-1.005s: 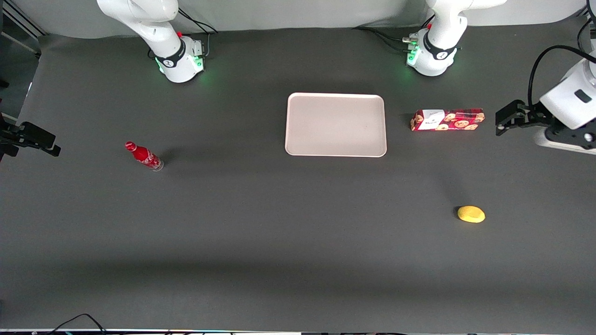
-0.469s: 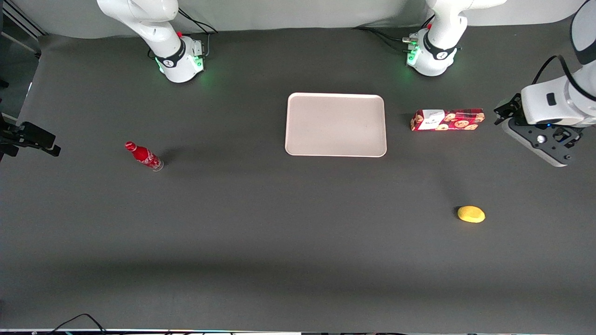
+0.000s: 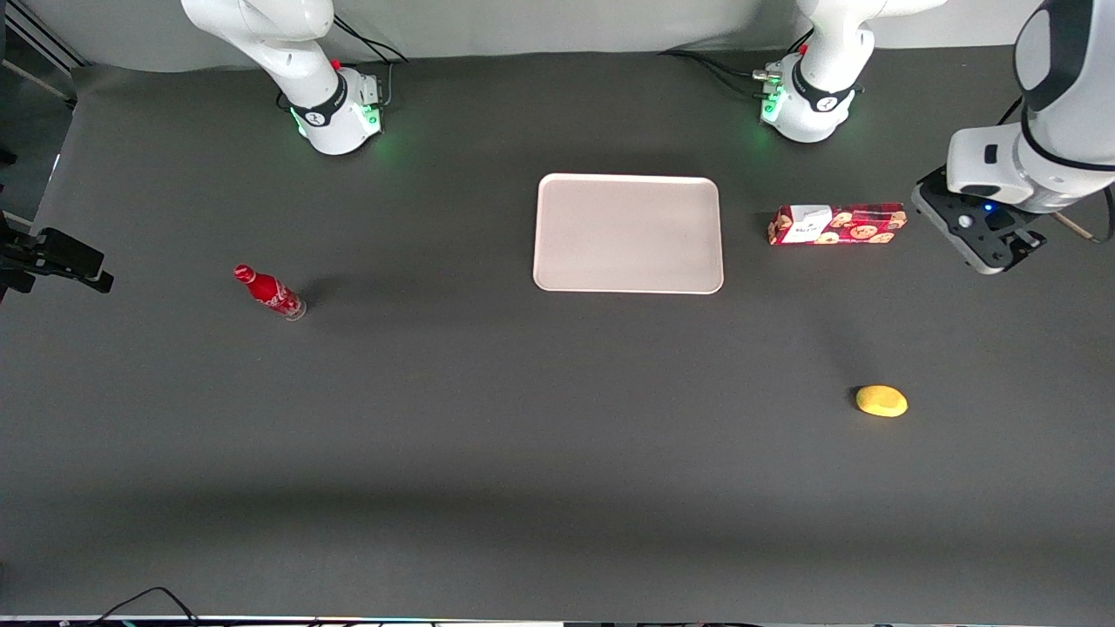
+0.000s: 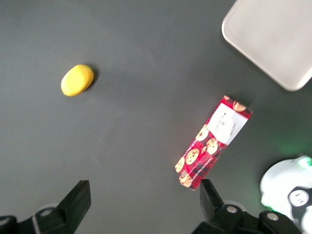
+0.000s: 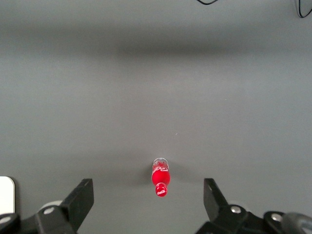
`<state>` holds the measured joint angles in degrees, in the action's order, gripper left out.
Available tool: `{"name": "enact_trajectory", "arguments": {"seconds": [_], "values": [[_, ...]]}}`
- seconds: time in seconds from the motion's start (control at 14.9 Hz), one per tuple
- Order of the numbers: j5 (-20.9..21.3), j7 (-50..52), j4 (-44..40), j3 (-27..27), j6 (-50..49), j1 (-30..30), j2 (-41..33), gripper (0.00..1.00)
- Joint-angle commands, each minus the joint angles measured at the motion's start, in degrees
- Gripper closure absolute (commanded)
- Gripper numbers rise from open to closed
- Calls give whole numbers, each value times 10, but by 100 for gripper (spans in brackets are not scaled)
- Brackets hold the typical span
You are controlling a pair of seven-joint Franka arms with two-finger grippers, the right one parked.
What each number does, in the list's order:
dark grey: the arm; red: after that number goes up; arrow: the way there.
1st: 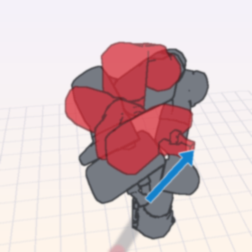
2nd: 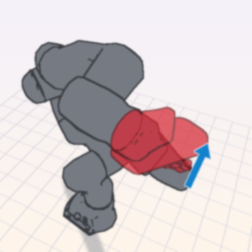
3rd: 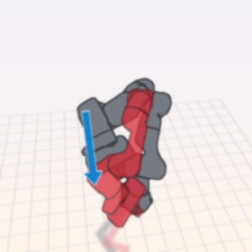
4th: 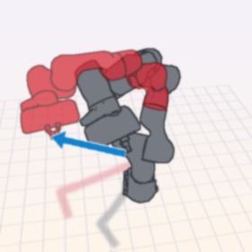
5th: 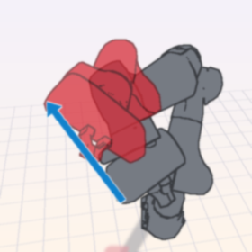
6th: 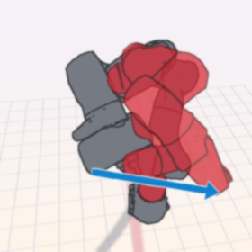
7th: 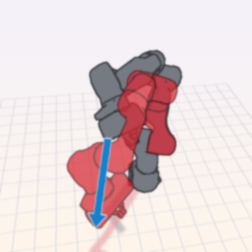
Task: Place red cookie box on tray
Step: 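Move the open left gripper over the red cookie box and lower it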
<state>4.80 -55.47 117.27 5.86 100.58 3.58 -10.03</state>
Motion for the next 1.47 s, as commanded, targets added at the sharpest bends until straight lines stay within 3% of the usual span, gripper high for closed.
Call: {"name": "enact_trajectory", "arguments": {"seconds": [0.0,0.33,0.67,1.41], "values": [[5,-96,144,-22,91,5,-77,0],[-6,-148,289,-24,167,5,-139,0],[-42,-235,392,-25,260,24,-151,0],[-44,-288,503,-25,375,24,-129,0]]}}
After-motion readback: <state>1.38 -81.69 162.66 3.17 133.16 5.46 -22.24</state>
